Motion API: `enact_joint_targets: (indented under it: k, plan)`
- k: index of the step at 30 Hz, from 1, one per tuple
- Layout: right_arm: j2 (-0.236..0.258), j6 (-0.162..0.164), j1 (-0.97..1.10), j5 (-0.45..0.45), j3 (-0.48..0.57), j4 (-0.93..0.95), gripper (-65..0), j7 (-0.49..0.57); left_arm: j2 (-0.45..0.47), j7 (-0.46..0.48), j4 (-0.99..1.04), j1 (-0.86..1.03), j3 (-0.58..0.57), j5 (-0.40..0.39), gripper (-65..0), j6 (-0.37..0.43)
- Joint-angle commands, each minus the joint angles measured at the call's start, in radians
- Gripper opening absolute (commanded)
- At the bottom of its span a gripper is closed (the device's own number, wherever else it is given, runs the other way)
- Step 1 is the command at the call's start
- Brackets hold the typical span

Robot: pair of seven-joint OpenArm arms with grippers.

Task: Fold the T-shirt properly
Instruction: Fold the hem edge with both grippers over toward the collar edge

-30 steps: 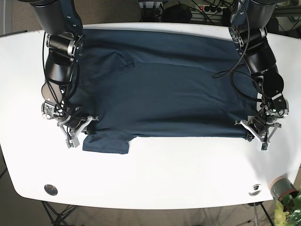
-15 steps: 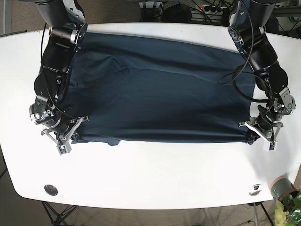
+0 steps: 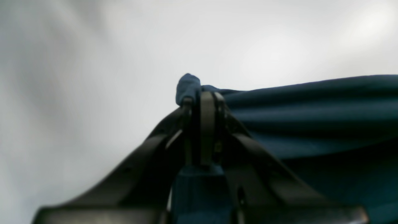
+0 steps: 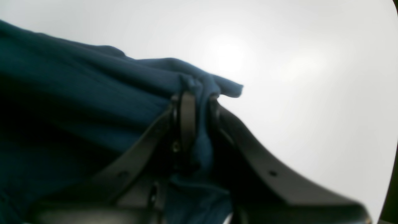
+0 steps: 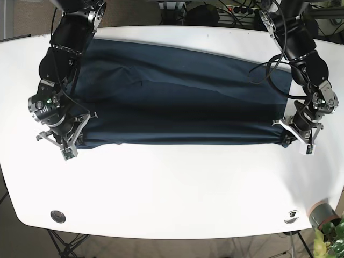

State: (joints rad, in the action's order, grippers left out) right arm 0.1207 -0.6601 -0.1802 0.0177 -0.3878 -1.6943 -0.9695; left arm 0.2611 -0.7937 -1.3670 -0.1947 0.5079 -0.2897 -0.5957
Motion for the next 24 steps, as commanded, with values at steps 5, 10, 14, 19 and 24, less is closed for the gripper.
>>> enact_joint_targets:
  k: [5,10,14,19,24]
  plan:
    - [-0.039,0.006,0.138,0.011,-0.021,-0.217,-62.6,-0.033,0.030,0.026,-0.022,0.036,0.004,-0.012,-65.0,0.006]
    - [-0.074,0.006,0.244,0.011,-0.023,-0.278,-62.6,-0.035,0.045,0.026,-0.022,0.071,0.005,-0.012,-65.0,0.006]
    - [-0.094,0.006,0.305,0.011,-0.038,-0.280,-62.6,-0.033,0.045,0.026,-0.021,0.093,0.005,-0.012,-65.0,0.006]
    - [-0.125,-0.013,0.350,-0.025,-0.098,-0.280,-62.5,-0.035,0.048,0.027,-0.016,0.105,0.002,-0.004,-65.0,0.006]
    - [-0.125,-0.022,0.403,-0.114,-0.132,-0.280,-62.3,-0.036,0.077,0.027,-0.021,0.143,-0.002,-0.006,-65.0,0.006]
